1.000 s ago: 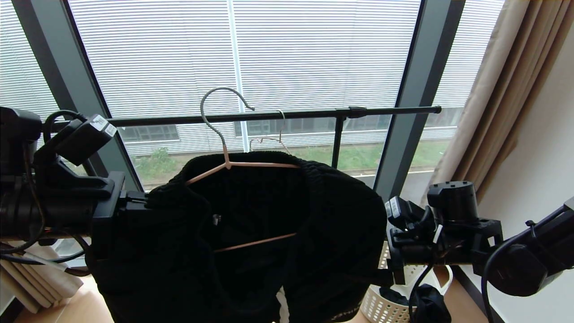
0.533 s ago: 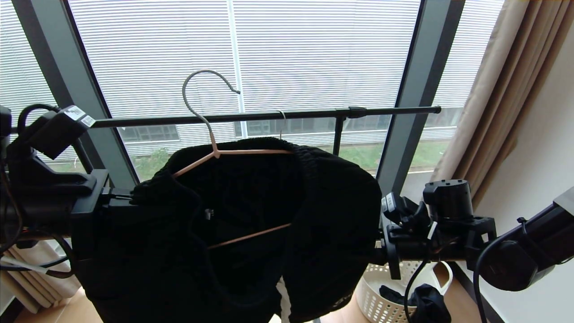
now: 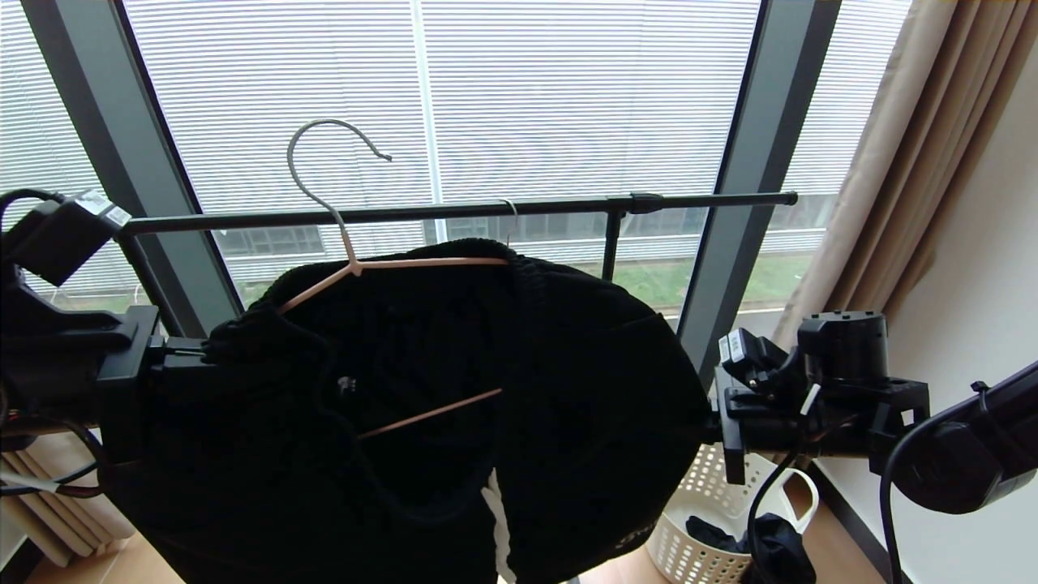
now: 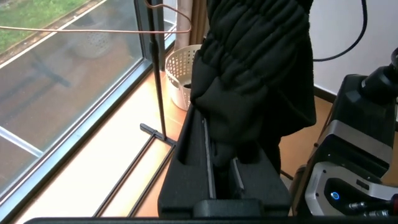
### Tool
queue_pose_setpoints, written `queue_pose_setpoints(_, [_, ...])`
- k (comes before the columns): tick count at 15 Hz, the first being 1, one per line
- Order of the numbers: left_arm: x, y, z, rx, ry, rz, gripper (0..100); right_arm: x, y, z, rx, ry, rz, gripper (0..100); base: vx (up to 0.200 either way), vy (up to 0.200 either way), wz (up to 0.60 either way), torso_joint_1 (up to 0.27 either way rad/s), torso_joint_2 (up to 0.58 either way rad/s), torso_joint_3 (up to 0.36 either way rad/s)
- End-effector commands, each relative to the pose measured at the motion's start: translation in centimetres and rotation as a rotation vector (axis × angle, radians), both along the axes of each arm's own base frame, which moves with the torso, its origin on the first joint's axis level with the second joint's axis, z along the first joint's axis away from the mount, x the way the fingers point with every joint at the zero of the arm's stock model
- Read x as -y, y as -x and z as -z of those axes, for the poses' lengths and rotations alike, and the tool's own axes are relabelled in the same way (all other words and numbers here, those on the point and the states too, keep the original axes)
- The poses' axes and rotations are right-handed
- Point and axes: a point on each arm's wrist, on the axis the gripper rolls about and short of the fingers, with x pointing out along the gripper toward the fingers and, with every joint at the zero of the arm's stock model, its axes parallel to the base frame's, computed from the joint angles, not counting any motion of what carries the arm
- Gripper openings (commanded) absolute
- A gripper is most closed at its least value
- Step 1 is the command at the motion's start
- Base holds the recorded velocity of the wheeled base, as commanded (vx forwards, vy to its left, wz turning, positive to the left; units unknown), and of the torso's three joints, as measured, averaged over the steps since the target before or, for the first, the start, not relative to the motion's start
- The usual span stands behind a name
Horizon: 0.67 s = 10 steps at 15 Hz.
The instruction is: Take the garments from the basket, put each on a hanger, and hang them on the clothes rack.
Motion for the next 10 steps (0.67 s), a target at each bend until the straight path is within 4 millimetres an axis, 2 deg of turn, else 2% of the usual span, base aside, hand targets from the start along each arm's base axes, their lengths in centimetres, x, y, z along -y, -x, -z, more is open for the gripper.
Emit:
queue_pose_setpoints(1, [-0.43,-0.02,0.11,-0.004,0.000,-0.022,0,0.11,-0.02,-0.13,0.005,0.000,0.004,0,0.000,0.000,0.00,0.000,0.00,0.000])
queue_pose_setpoints(5, [-1.38,-0.02,0.20,-0.008,0.028,-0.026,0,0.30,-0.24,-0.11,0.006,0.000,0.012,0,0.000,0.000,0.00,0.000,0.00,0.000])
queue_pose_setpoints(9, [-1.34,0.06,0.75,-0.023,0.026,-0.023,0,0.11,0.18,0.02,0.000,0.003,0.002,0,0.000,0.000,0.00,0.000,0.00,0.000])
queue_pose_setpoints(10, [-1.34,0.05,0.71,-0.021,0.026,-0.023,0,0.03,0.26,0.01,0.004,0.005,-0.003,100,0.000,0.000,0.00,0.000,0.00,0.000])
